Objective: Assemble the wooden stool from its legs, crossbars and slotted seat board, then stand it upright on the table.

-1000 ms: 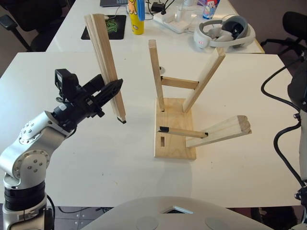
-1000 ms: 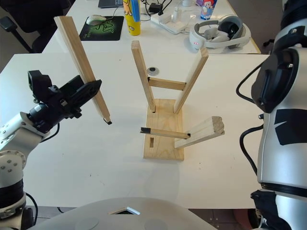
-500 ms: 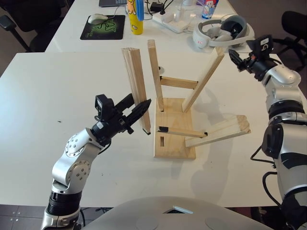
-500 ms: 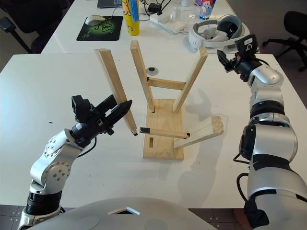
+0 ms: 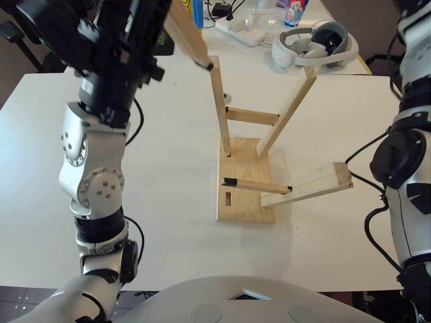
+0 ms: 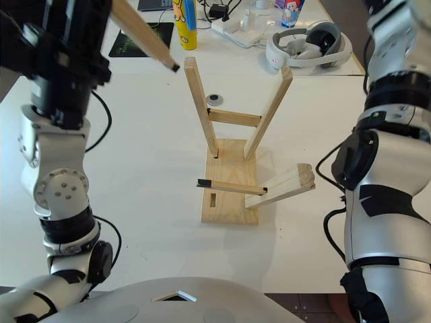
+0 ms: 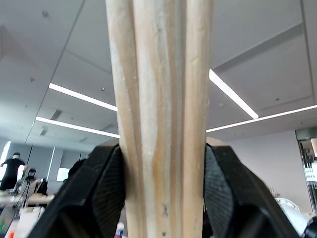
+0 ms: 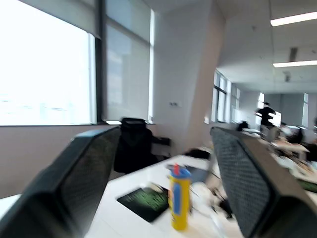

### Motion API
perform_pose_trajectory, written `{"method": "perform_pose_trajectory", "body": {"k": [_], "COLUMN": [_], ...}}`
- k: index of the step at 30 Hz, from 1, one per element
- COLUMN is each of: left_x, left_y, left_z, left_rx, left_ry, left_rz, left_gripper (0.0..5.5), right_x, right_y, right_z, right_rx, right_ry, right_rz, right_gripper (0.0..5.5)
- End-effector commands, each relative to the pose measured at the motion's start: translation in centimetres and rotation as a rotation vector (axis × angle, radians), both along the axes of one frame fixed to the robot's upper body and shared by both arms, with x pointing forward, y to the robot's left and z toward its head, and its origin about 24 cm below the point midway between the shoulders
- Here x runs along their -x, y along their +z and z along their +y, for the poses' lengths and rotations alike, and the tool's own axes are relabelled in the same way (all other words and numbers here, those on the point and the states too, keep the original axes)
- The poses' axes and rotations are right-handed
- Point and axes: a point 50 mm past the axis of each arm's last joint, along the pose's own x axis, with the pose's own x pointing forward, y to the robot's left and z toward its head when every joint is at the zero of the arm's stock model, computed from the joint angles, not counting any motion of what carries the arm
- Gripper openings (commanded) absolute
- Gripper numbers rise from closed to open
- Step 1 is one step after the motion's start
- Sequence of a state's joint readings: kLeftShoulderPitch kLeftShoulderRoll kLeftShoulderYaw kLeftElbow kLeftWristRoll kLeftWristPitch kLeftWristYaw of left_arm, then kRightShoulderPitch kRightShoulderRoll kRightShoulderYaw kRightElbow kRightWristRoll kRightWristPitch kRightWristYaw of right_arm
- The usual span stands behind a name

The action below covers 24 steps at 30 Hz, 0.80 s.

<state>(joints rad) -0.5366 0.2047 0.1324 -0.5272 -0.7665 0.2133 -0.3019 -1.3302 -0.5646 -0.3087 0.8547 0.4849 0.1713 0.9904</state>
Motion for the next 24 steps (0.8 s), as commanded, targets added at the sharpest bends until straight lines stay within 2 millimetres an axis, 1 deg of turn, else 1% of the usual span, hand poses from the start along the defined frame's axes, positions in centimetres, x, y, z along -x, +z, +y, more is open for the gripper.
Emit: {"method": "perform_pose_trajectory", "body": {"k": [1,2,4,7,11,13,14,16,19,21,24], "left_x": [-0.8,-1.3,-2.1,-3.0,-3.3,-3.3,-3.3,-3.4,-3.5,-3.4,-2.9], "left_y": [1.9,2.0,1.9,1.4,1.0,0.9,0.8,0.9,0.8,0.6,0.3], "left_z": [-0.7,-0.8,-0.9,-0.9,-1.5,-1.7,-1.7,-1.8,-1.9,-1.9,-1.7], "left_rx": [0.032,0.037,0.038,0.045,0.057,0.059,0.06,0.066,0.06,0.057,0.052], "left_ry": [-0.002,0.017,0.048,0.085,0.075,0.064,0.062,0.055,0.05,0.042,0.039], "left_rz": [-0.041,-0.039,-0.03,0.0,0.014,0.019,0.021,0.023,0.023,0.025,0.022], "left_gripper": [2.04,2.04,2.04,2.04,2.04,2.04,2.04,2.04,2.04,2.04,2.04], "right_x": [3.7,5.0,6.9,7.6,6.5,5.8,5.6,5.7,5.3,4.5,3.7], "right_y": [1.2,1.1,0.5,-1.0,-1.9,-2.0,-2.0,-2.4,-2.5,-2.0,-1.3], "right_z": [4.3,5.3,6.7,8.2,10.7,12.0,12.5,13.3,13.6,13.4,13.0], "right_rx": [0.231,0.321,0.451,0.587,0.623,0.615,0.61,0.613,0.597,0.556,0.506], "right_ry": [0.401,0.498,0.629,0.626,0.403,0.284,0.248,0.229,0.156,0.071,-0.006], "right_rz": [-0.064,-0.075,-0.072,-0.082,-0.095,-0.068,-0.058,-0.043,-0.032,-0.036,-0.049], "right_gripper": [3.4,3.4,3.4,3.4,3.4,3.4,3.4,3.4,3.4,3.4,3.4]}}
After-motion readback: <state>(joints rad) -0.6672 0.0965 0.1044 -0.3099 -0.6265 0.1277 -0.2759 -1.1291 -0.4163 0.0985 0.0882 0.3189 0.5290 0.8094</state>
